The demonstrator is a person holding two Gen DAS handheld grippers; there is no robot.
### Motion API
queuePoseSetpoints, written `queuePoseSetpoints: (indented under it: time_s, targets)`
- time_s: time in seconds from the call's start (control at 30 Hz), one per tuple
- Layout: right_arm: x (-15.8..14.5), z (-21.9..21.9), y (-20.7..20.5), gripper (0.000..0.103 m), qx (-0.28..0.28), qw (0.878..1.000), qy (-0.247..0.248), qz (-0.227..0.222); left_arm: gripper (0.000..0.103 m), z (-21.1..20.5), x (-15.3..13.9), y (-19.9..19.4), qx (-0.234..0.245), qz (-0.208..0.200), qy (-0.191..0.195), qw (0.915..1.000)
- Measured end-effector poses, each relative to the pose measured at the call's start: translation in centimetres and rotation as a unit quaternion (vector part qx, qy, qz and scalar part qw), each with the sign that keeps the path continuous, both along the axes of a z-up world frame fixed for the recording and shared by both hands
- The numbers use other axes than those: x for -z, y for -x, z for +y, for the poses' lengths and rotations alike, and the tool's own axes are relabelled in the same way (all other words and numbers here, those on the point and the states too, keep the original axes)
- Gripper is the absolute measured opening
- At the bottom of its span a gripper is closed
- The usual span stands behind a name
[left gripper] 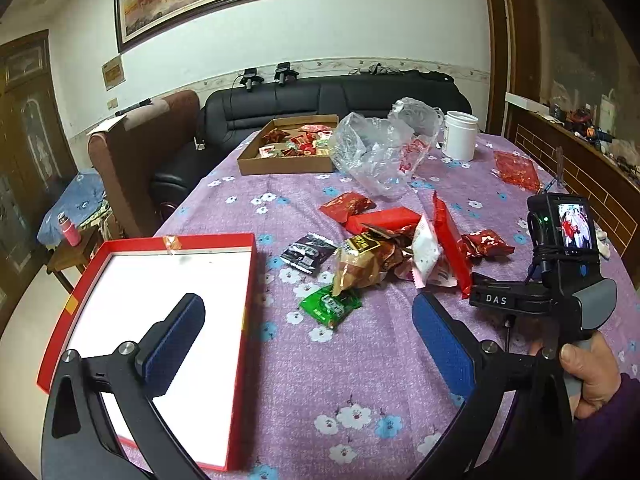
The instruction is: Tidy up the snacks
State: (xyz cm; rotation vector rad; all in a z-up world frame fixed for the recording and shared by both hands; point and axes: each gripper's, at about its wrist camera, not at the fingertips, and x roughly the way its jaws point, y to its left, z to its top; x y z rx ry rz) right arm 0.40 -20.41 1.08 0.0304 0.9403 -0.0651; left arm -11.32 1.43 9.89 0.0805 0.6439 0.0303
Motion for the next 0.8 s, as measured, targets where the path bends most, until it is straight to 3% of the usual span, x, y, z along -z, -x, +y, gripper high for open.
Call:
queuePoseSetpoints:
  time_s: [0.43, 0.57, 0.67, 0.8]
  targets:
    - [-0.7, 0.4, 2.0, 0.103, -0.001, 1.0, -0.019, 0.017, 0.103, 3.8, 0.3, 0.9, -0.031, -0.001, 0.006, 0.9995]
    - [-1.6, 0.3, 3.8, 0.103, -0.018, 0.997, -0.07, -0.022, 0.103, 5.0, 0.4, 0.9, -0.05, -0.002, 0.012, 0.9987]
    - [-2.9, 0.6, 5.3, 0.103, -0.042, 0.992, -0.095, -0.078, 0.103, 5.6, 0.4, 0.9, -0.059, -0.007, 0.012, 0.9982]
    - [-3.4, 0.7, 5.9, 0.103, -0.064, 0.986, -0.116, -0.103, 0.103, 6.2, 0.4, 1.1, -0.066, -0.009, 0.016, 0.9977]
